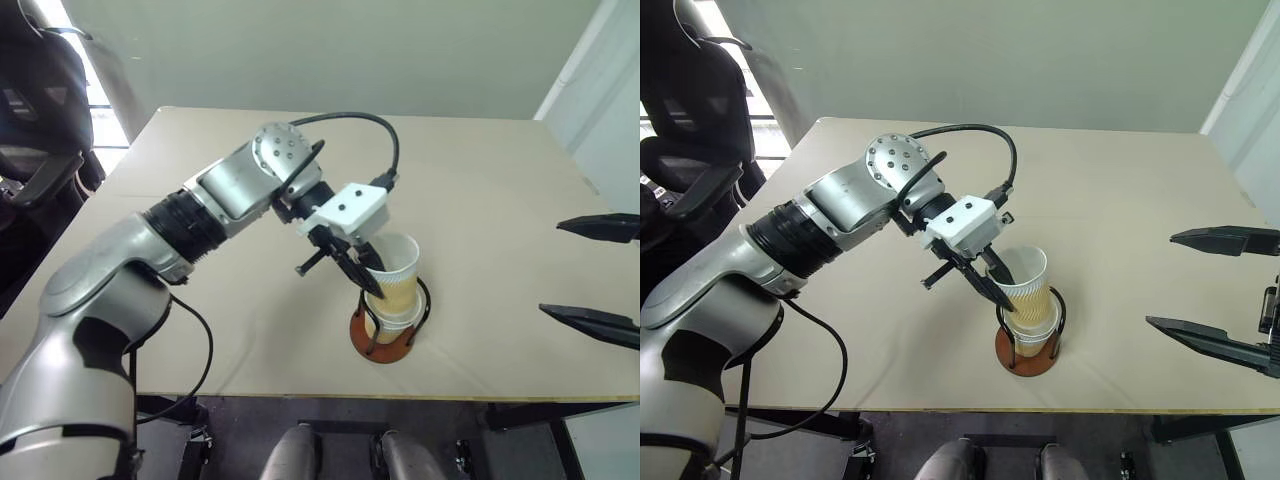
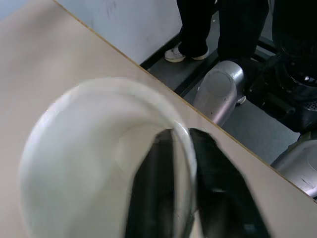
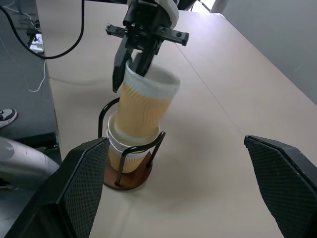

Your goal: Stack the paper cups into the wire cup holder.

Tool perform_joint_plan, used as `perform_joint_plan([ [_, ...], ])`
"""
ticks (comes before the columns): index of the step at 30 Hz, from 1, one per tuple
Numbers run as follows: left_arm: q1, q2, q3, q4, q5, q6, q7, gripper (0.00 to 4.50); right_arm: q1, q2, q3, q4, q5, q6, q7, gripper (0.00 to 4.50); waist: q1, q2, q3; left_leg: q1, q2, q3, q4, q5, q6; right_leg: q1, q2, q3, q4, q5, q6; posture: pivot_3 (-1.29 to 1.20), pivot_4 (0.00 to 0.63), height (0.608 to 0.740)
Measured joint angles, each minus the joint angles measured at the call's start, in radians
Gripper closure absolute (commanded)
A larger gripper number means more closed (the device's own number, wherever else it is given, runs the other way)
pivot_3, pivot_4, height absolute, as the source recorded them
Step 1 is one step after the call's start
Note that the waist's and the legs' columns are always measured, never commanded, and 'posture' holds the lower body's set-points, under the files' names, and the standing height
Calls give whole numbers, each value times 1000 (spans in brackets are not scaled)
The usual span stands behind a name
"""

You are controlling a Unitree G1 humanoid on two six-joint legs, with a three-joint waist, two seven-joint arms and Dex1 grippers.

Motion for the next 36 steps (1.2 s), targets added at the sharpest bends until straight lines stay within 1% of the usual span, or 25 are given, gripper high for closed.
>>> perform_joint_plan([
  [2,1,1,0,-2,2,1,0,2145,0,0,0,1,0,-3,0,0,-1,0,0,0,0,0,0,0,0,0,0,0,0,0,0,0,150,740],
  [3,1,2,0,-3,2,1,0,1880,0,0,0,1,0,-5,0,0,-1,0,0,0,0,0,0,0,0,0,0,0,0,0,0,0,150,740],
  [4,1,2,2,-4,3,3,0,1476,-1,0,1,2,0,-8,0,0,-1,0,0,0,0,0,0,0,0,0,0,0,0,0,0,0,150,740],
  [6,3,1,13,-4,10,8,0,848,-5,0,6,5,-1,-15,0,0,-1,0,0,0,0,0,0,0,0,0,0,0,0,0,0,0,150,740],
  [8,7,-3,32,-3,22,10,0,92,-7,0,11,7,-3,-22,1,0,-1,0,0,0,0,0,0,0,0,0,0,0,0,0,0,0,150,740],
  [9,13,-7,48,-1,28,13,0,16,-11,0,16,10,-5,-29,1,0,-1,0,0,0,0,0,0,0,0,0,0,0,0,0,0,0,150,740],
  [13,50,-42,174,24,80,50,0,16,-36,-1,91,52,-22,-70,13,0,-1,0,0,0,0,0,1,0,0,0,0,0,0,0,0,0,150,740],
  [16,93,-40,317,49,123,107,58,16,-43,-4,165,105,-67,-115,31,0,-4,0,0,1,0,0,0,1,-1,0,1,0,1,0,1,0,150,740],
  [18,152,-11,426,37,128,161,126,16,-45,-5,208,150,-104,-146,48,0,-6,1,-1,1,0,0,0,1,-1,0,1,0,1,0,1,0,150,740],
  [20,250,57,561,17,123,242,220,16,-50,-6,250,210,-144,-181,68,0,-17,2,-1,3,0,0,-1,4,-4,0,2,0,1,0,0,0,150,740],
  [22,359,139,667,-16,125,312,282,16,-65,-8,292,271,-180,-211,83,0,-24,3,-1,3,1,0,-2,11,-14,-1,2,0,1,0,0,0,150,740],
  [24,474,213,739,-68,124,368,299,16,-87,-11,340,320,-209,-235,92,0,-27,3,-2,3,1,0,-2,11,-15,-1,2,0,1,0,-1,0,150,740],
  [28,707,306,904,-170,108,482,389,16,-149,-24,433,421,-273,-293,98,0,-24,3,-2,2,1,0,-2,11,-14,-1,2,0,1,-1,-2,0,150,740],
  [31,912,336,1085,-301,69,589,488,16,-196,-25,473,491,-307,-322,108,0,-19,3,-2,2,1,0,-3,11,-14,-1,2,0,1,-2,-3,0,150,740],
  [34,1055,334,1217,-452,27,667,565,16,-256,-26,524,546,-335,-357,116,0,-16,2,-2,3,1,0,-2,10,-13,0,1,0,2,-4,-9,0,150,740],
  [36,1115,332,1284,-512,9,713,610,16,-305,-26,566,595,-355,-378,124,0,-16,2,-1,3,1,0,-3,10,-12,-1,2,0,3,-5,-14,0,150,740],
])
